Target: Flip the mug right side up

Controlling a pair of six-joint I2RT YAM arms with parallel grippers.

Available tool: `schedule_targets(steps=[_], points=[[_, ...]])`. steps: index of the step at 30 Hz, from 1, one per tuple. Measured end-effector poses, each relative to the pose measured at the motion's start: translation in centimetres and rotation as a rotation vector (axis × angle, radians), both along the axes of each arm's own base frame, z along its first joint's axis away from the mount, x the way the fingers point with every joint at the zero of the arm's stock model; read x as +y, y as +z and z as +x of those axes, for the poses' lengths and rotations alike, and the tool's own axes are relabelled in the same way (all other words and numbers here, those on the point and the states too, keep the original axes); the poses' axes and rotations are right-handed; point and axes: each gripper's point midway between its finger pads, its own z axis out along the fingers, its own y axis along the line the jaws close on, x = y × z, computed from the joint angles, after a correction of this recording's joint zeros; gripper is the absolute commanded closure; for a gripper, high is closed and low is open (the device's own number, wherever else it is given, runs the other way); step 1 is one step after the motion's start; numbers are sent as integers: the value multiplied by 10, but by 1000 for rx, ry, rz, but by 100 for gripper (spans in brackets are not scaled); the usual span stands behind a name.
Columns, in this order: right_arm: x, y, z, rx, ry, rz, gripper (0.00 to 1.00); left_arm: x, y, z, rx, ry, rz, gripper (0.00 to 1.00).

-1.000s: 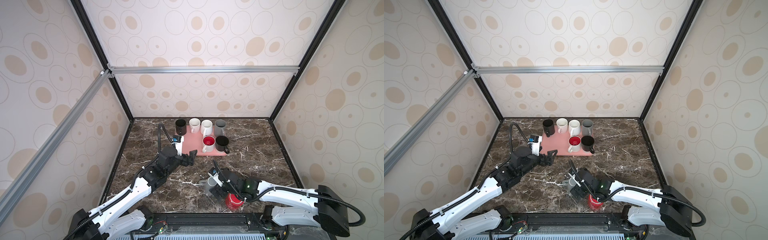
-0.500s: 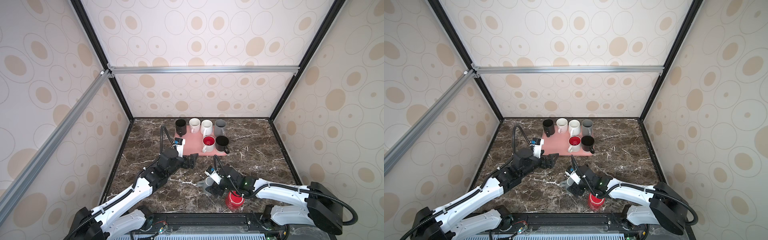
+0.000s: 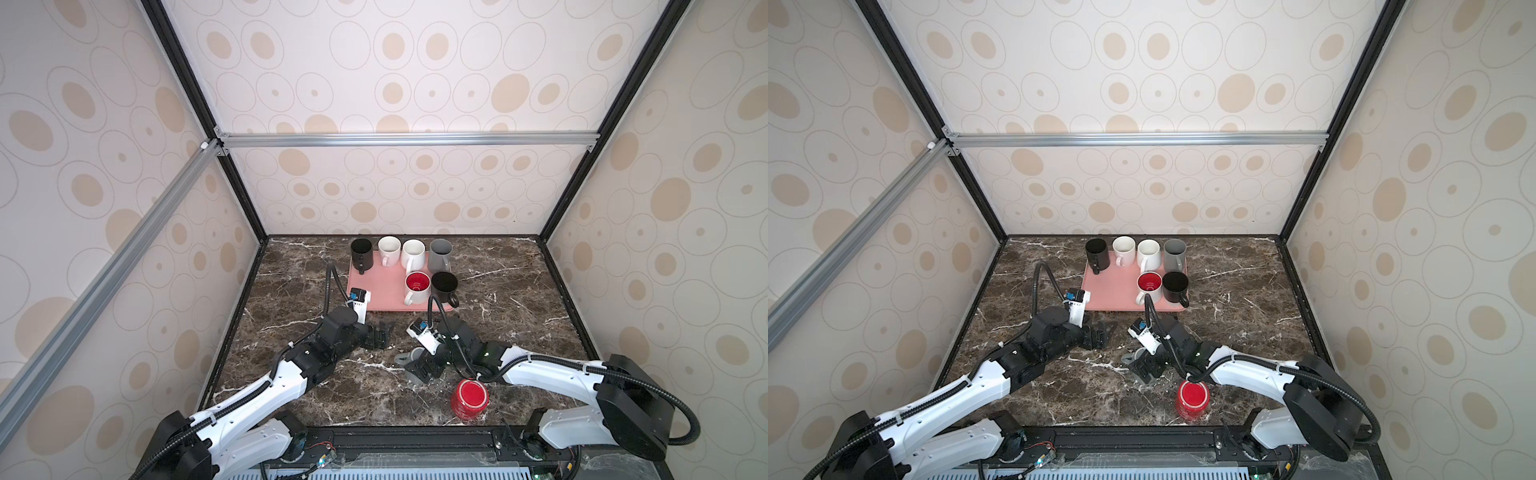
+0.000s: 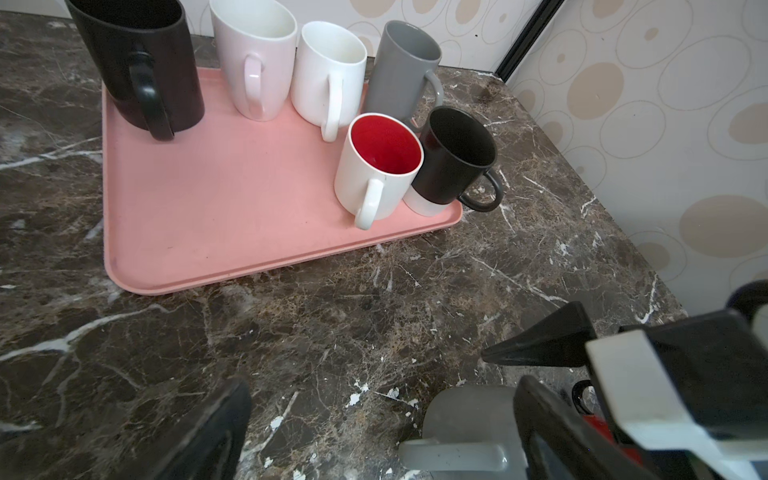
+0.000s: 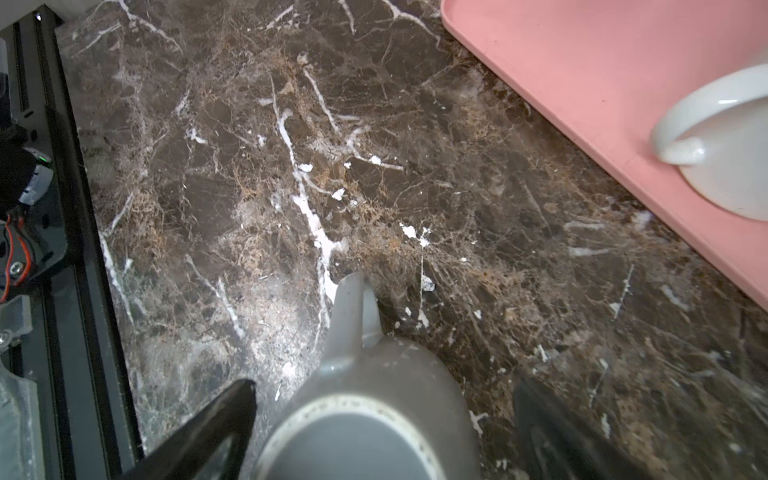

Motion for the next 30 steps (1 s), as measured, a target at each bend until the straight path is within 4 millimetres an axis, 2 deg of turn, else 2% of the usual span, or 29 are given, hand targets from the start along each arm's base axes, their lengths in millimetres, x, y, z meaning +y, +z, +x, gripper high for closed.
schedule_targets(steps=[5,10,13,17,22,26,30], points=[[-5,36,0,-60,-38,89,1,-8,-38,9,76,-1,53,16],[-16,63,-1,-108,-82,158,1,-19,-91,10,189,-22,176,17],[-24,73,-3,-134,-110,181,1,-25,-109,3,225,-48,217,18],[-33,79,0,-164,-150,188,1,-33,-113,-5,229,-82,231,20],[-39,76,4,-178,-184,169,1,-41,-112,-20,231,-126,243,21],[-41,73,6,-183,-200,157,1,-45,-107,-41,232,-167,236,21],[-43,70,8,-180,-209,148,1,-49,-111,-67,262,-214,232,22]])
